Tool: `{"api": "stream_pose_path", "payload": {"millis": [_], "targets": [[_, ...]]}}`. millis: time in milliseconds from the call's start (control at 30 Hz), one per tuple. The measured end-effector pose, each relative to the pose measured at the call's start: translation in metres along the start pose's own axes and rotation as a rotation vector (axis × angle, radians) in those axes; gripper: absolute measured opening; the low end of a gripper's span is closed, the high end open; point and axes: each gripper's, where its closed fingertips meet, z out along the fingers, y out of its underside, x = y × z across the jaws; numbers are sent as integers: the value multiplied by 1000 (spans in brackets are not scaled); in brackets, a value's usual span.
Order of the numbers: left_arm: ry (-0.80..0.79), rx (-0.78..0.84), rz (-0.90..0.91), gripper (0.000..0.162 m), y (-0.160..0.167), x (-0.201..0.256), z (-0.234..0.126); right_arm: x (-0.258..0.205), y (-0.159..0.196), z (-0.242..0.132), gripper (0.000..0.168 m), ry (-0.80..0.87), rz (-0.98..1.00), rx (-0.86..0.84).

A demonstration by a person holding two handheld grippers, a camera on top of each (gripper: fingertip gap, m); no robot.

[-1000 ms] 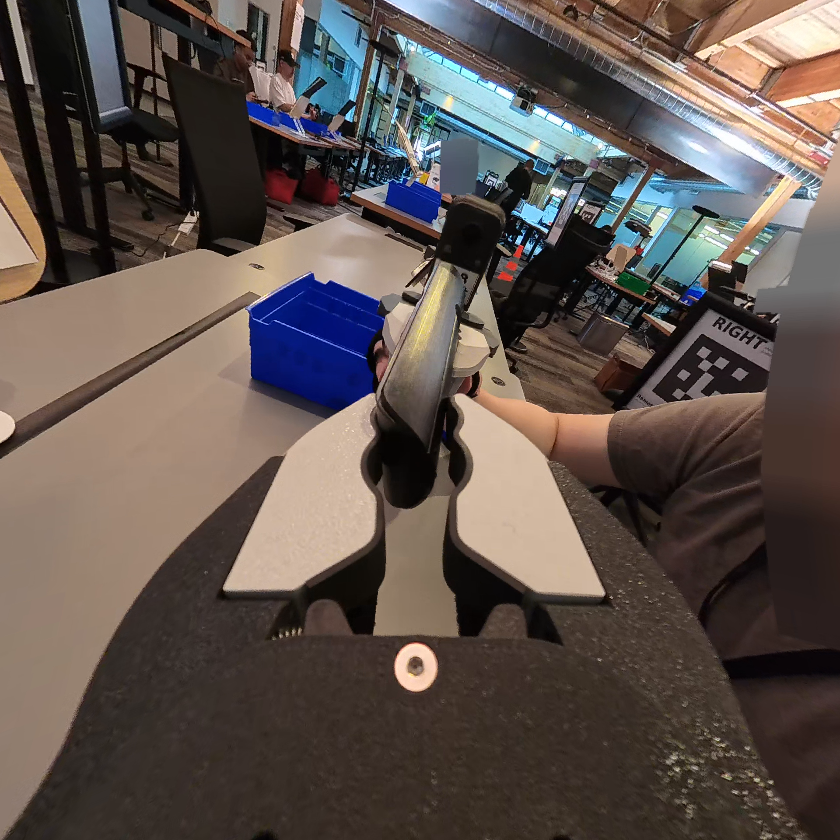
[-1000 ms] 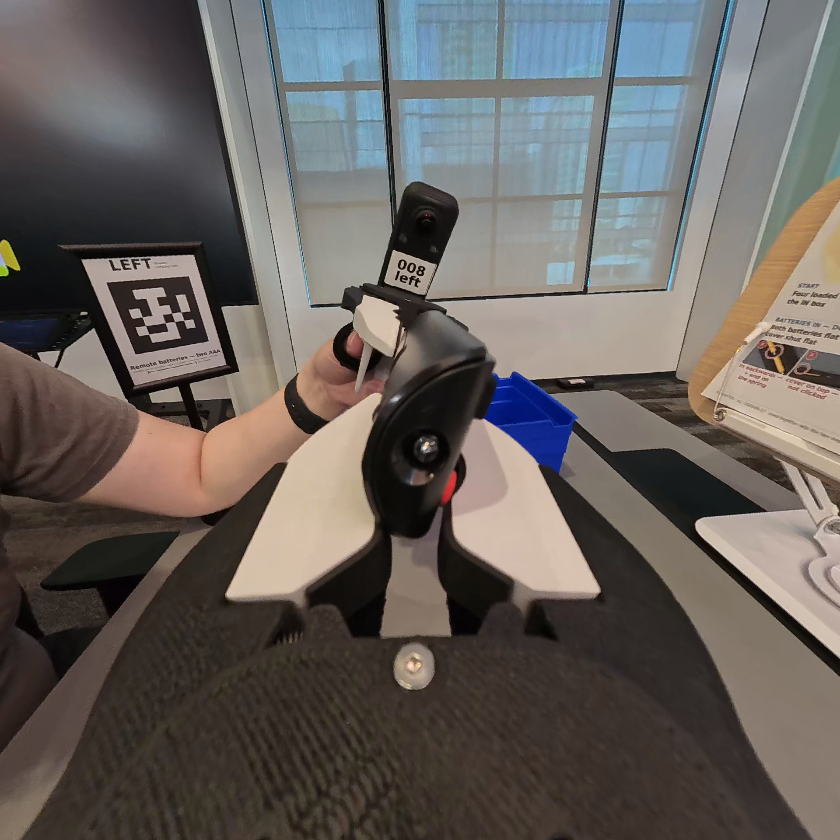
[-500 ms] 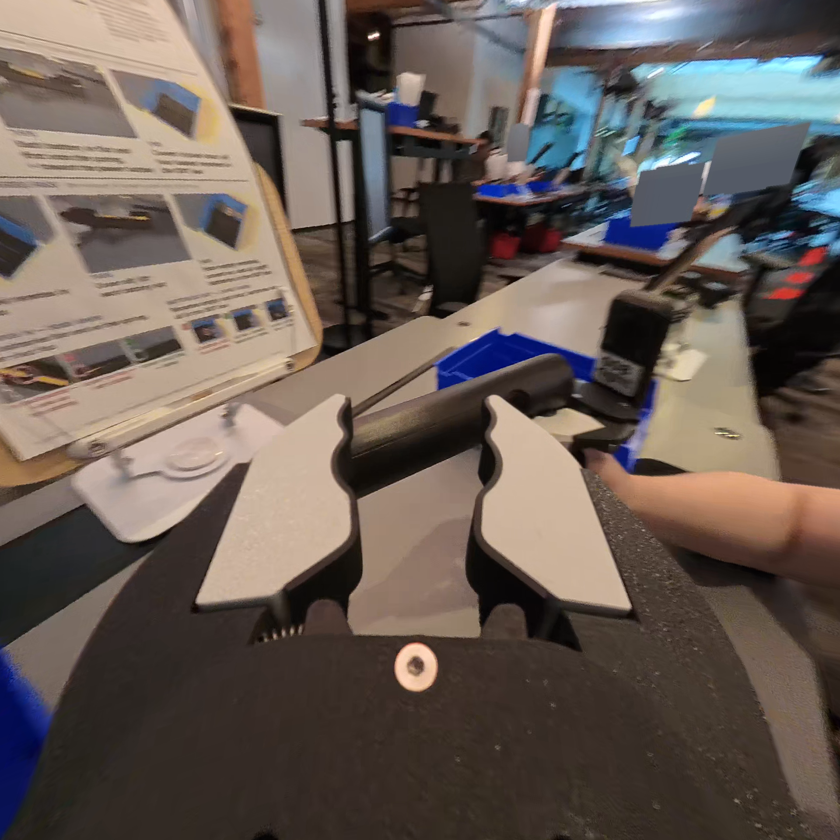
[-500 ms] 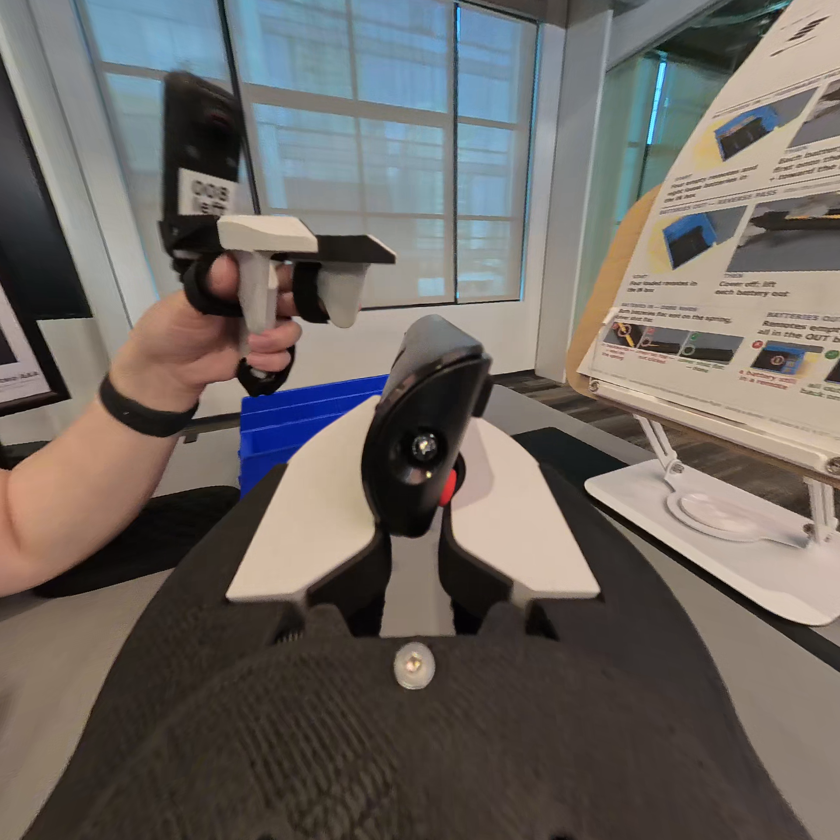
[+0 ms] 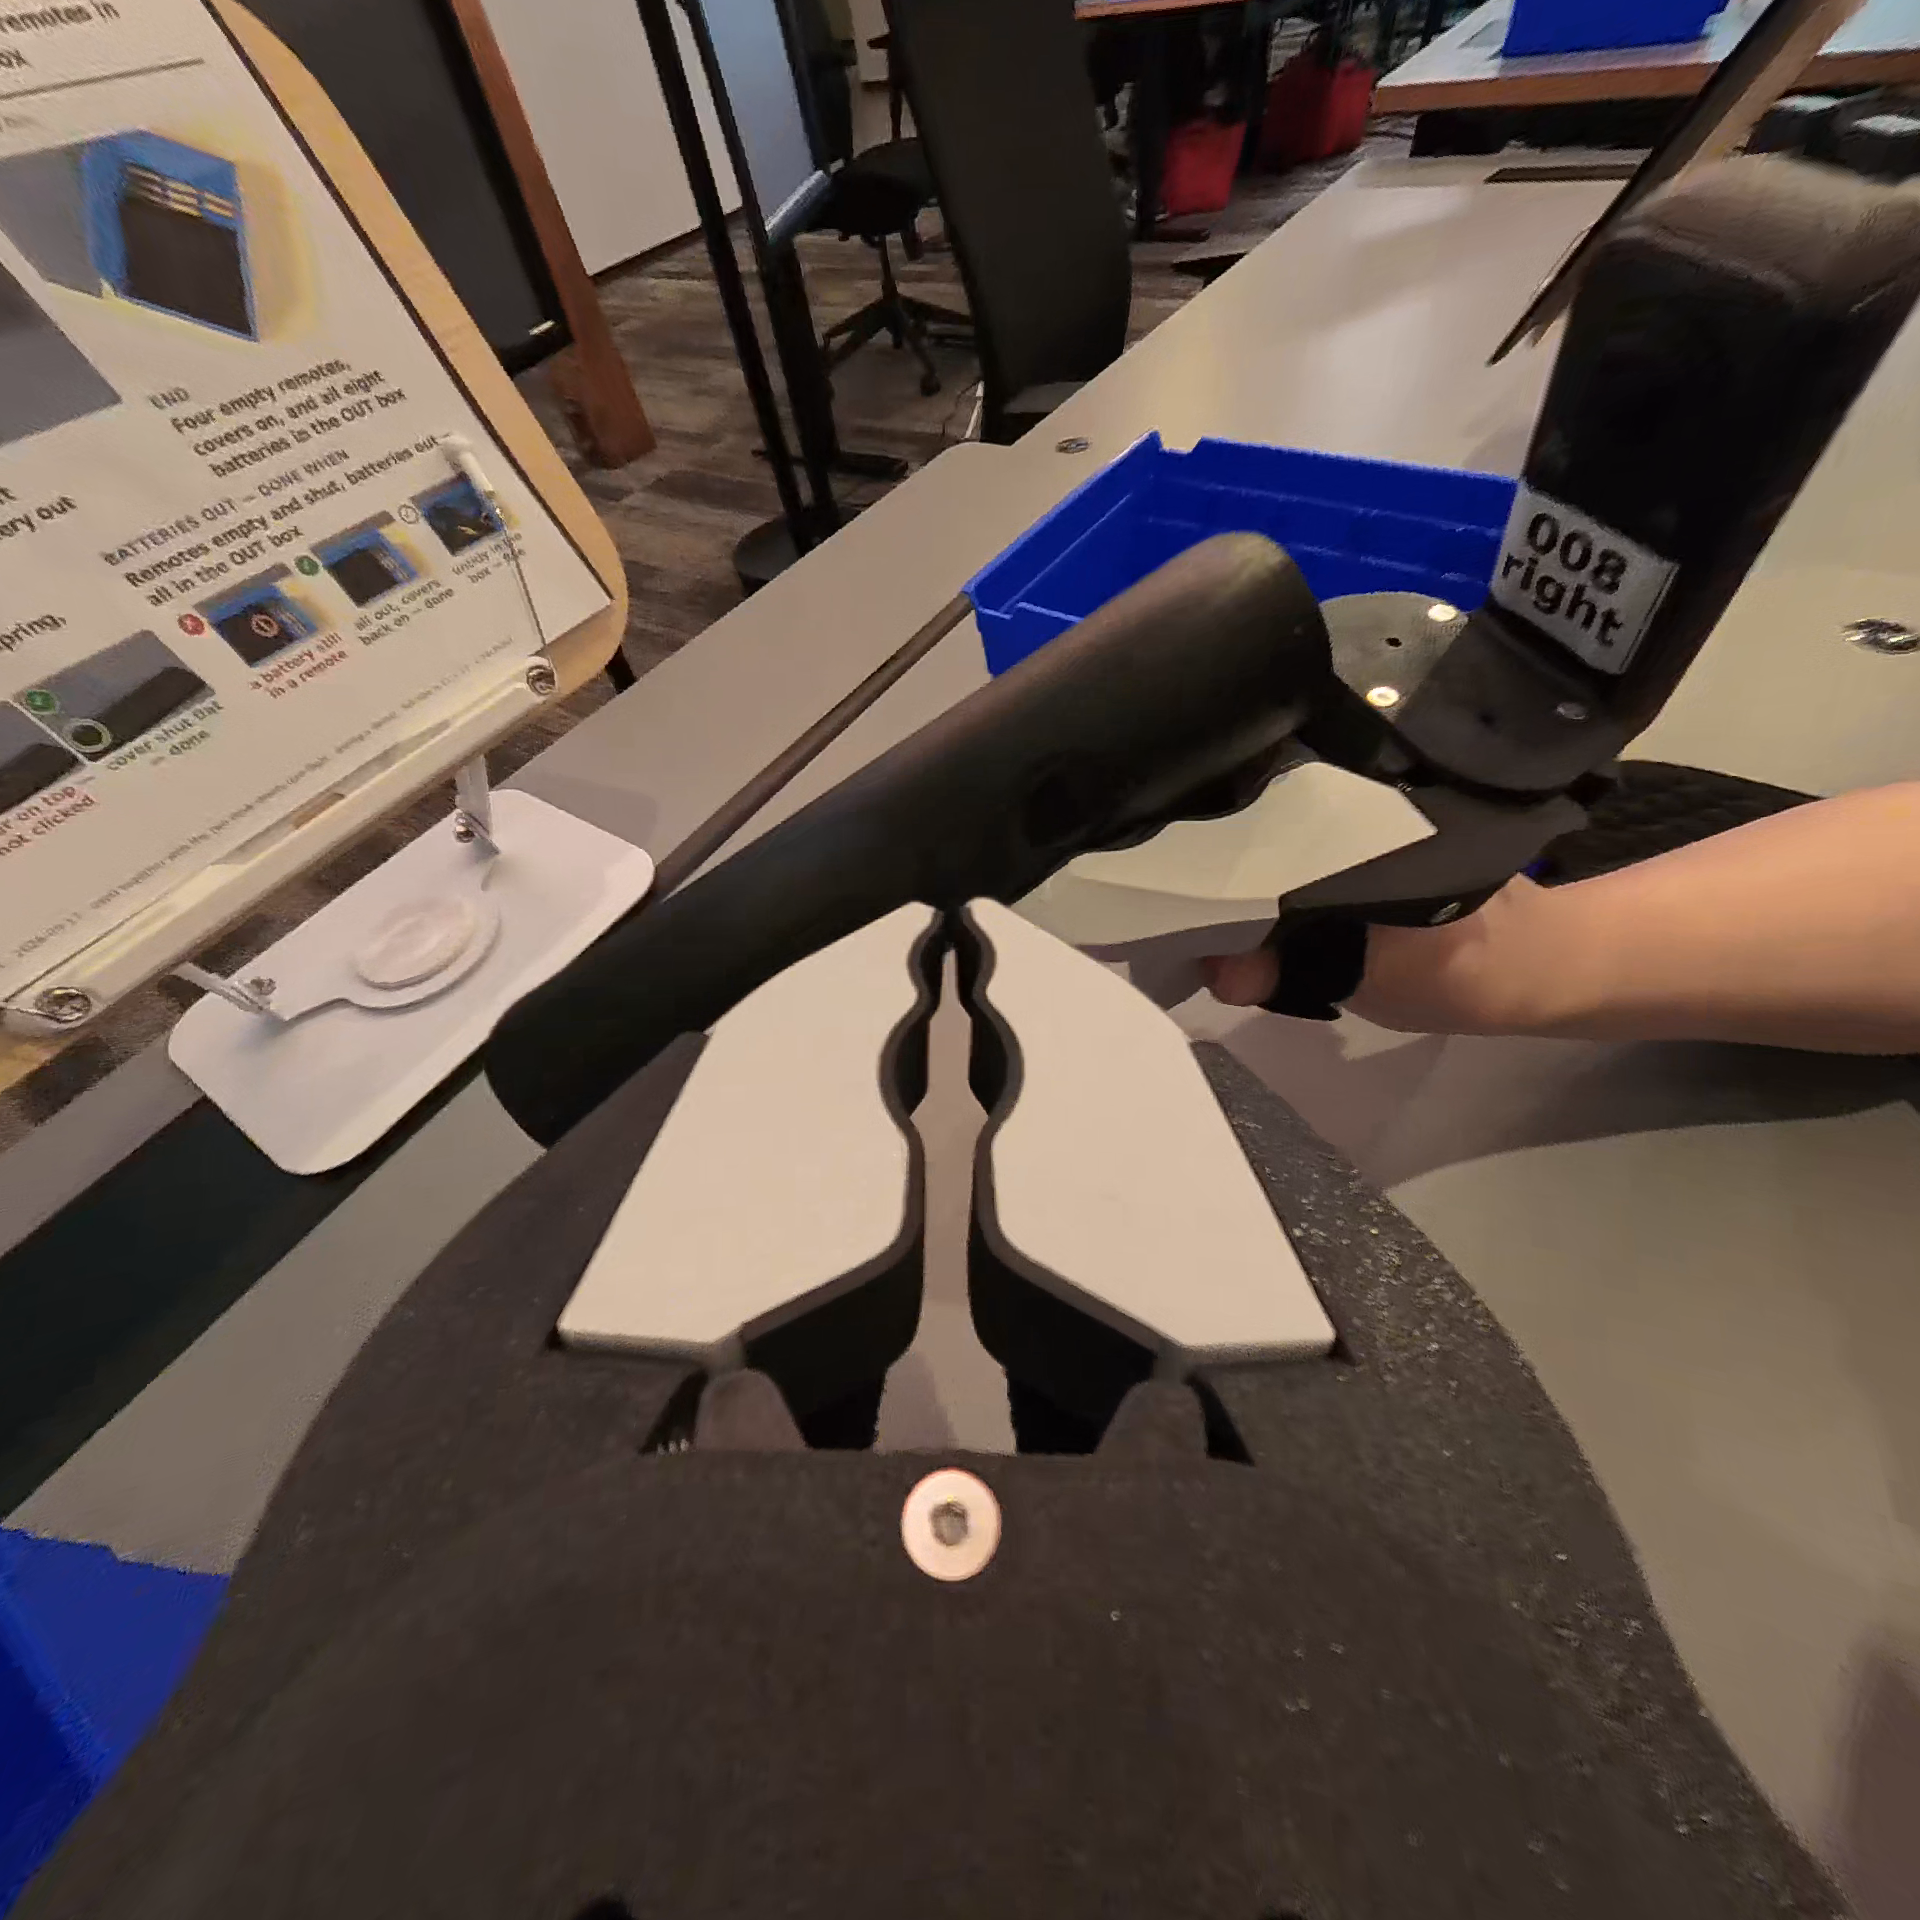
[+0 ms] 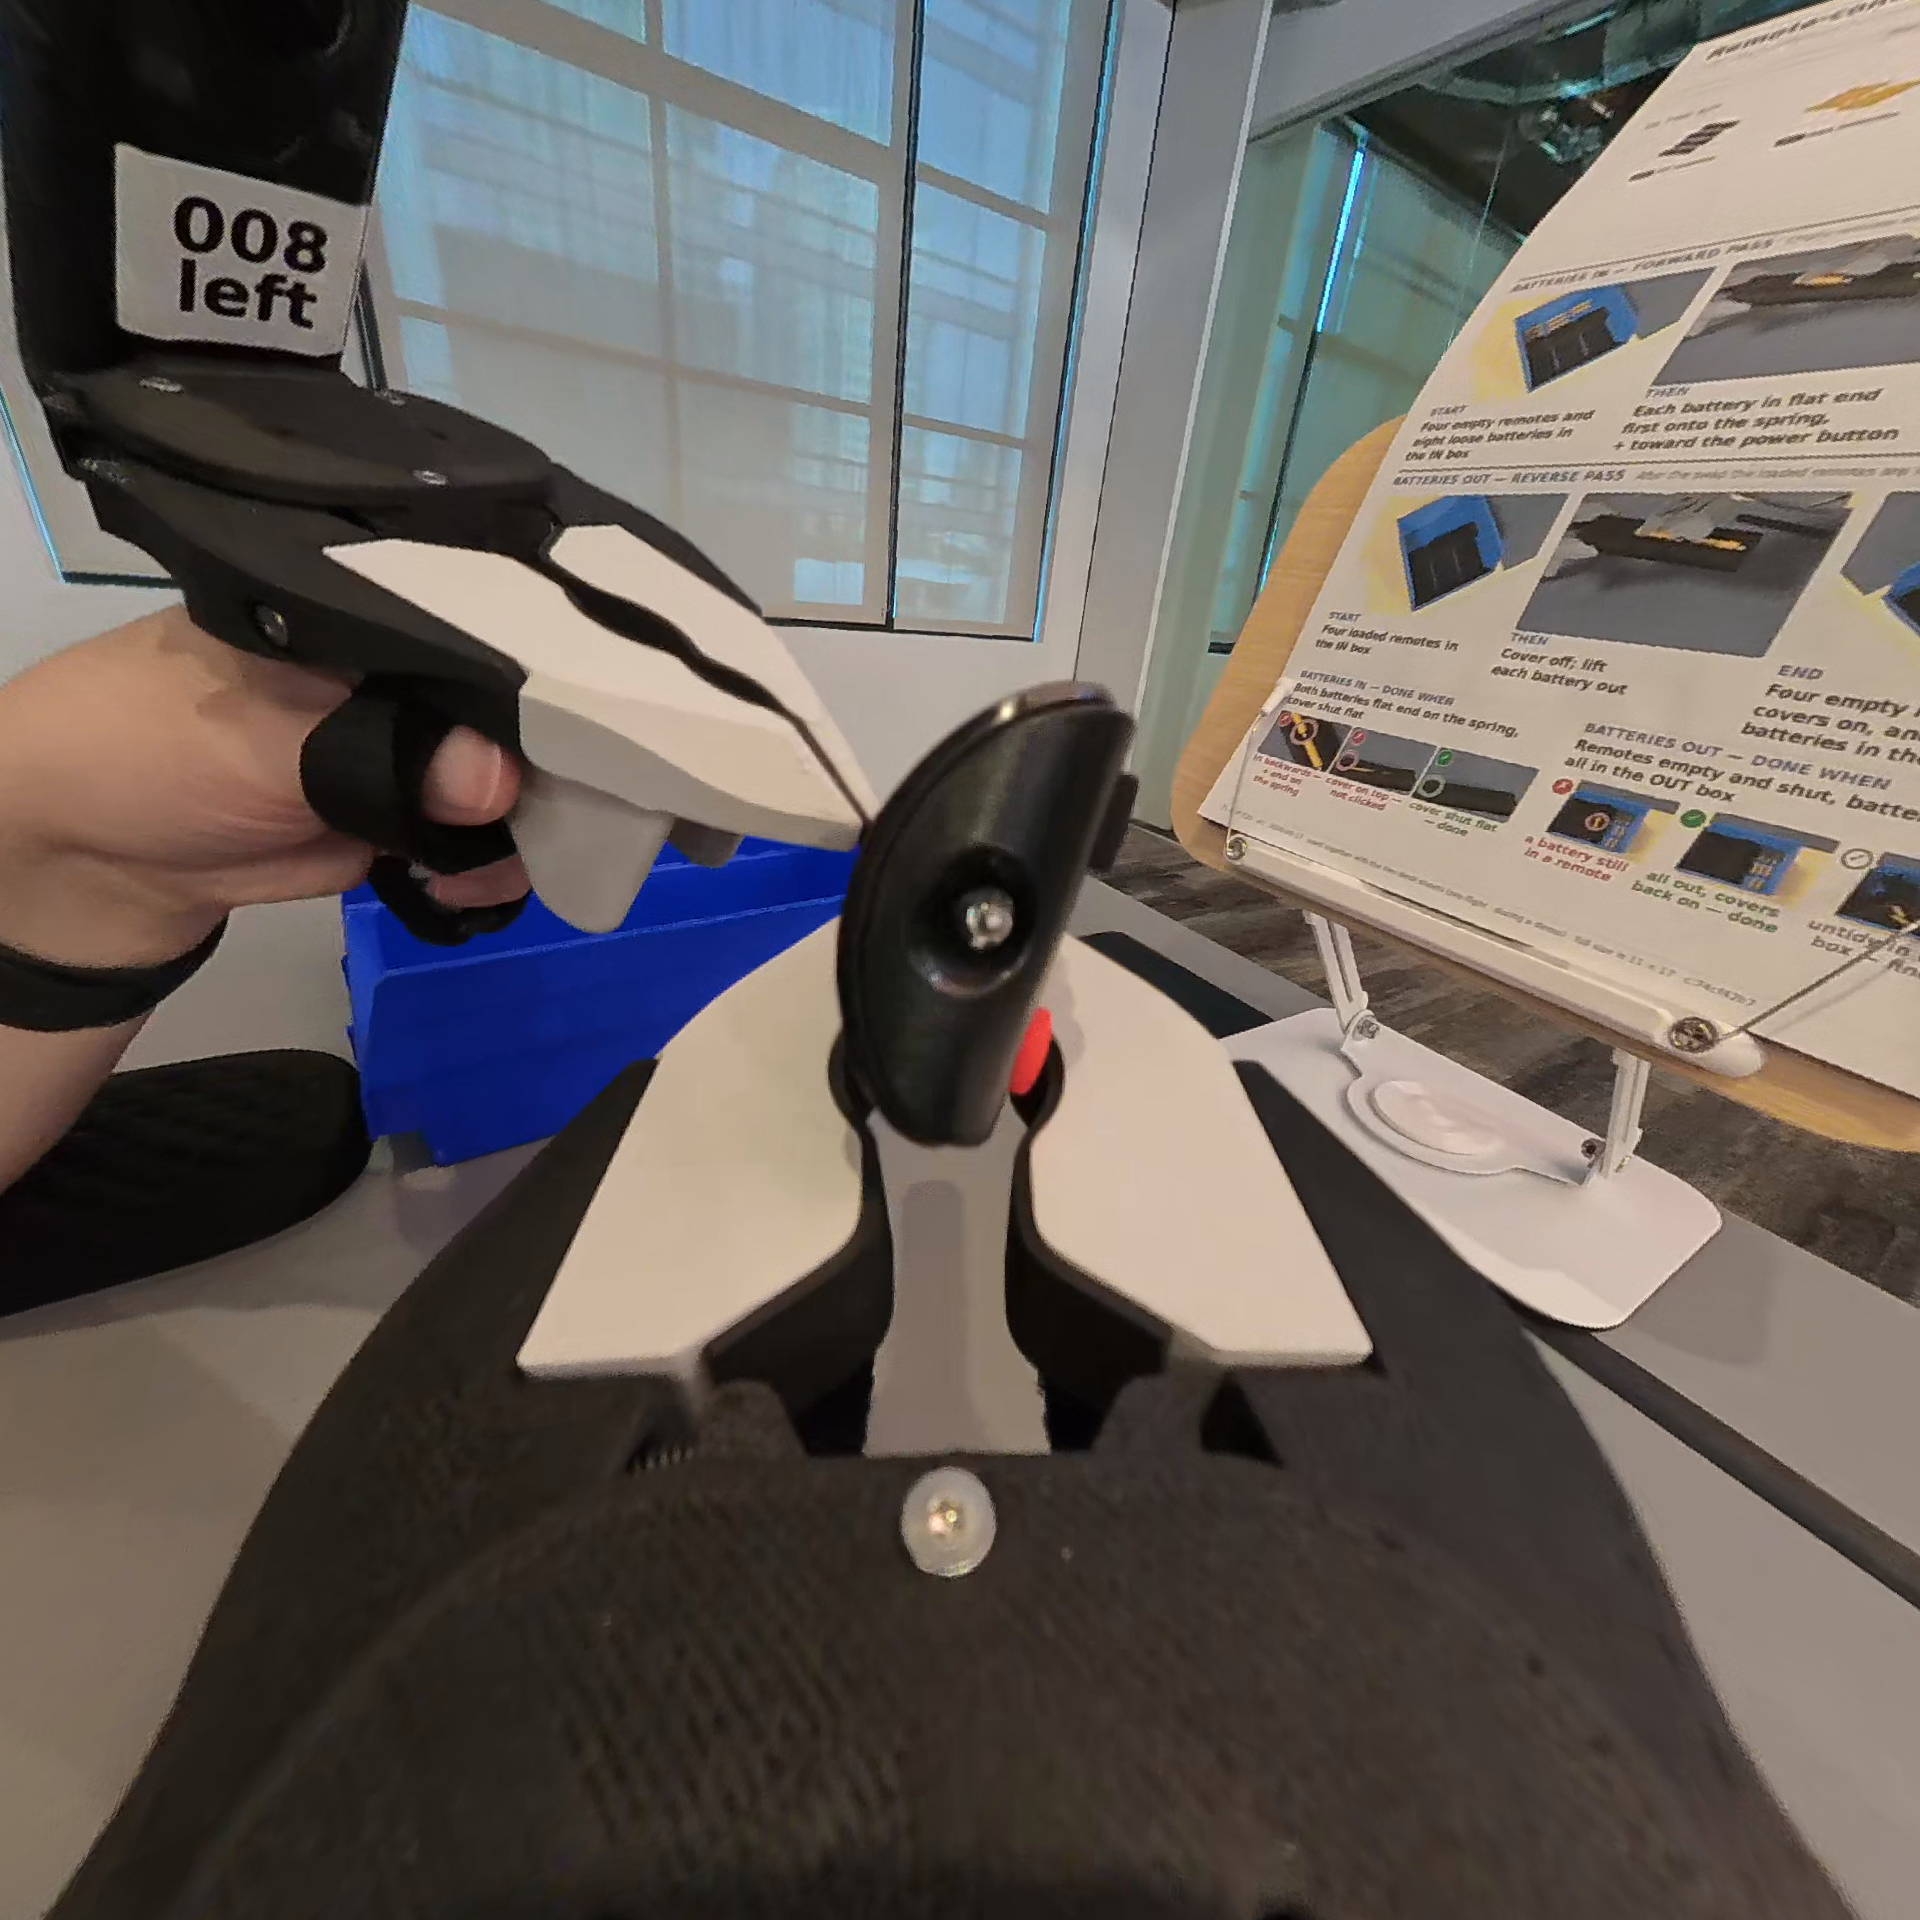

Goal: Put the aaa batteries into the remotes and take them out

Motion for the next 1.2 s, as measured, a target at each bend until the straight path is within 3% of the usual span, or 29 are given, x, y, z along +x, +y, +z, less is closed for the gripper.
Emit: {"api": "stream_pose_path", "payload": {"millis": [300, 433, 600, 667, 733, 800, 1000, 1200], "targets": [[-228, -74, 152, 26, 6, -24, -2, 6, 6, 1, 19, -70, 233, 10], [-288, 17, -32, 31, 1, -62, -25, 22, -8, -9, 20, -96, 359, 133], [37, 91, -422, 43, 14, -59, -11, 28, -26, -20, 20, -150, 404, 267], [222, 181, -535, 51, 3, -44, -6, 18, -28, -18, 20, -211, 386, 264], [372, 238, -618, 48, -5, -32, -6, 5, -27, -14, 20, -261, 357, 239], [449, 240, -618, 43, -6, -25, -6, -3, -23, -10, 20, -286, 329, 202], [431, 254, -475, 35, -13, -25, -19, -10, -17, -6, 20, -397, 401, 121], [542, 221, -442, 25, -14, -14, -32, -18, -17, -8, 23, -505, 446, 65]]}}
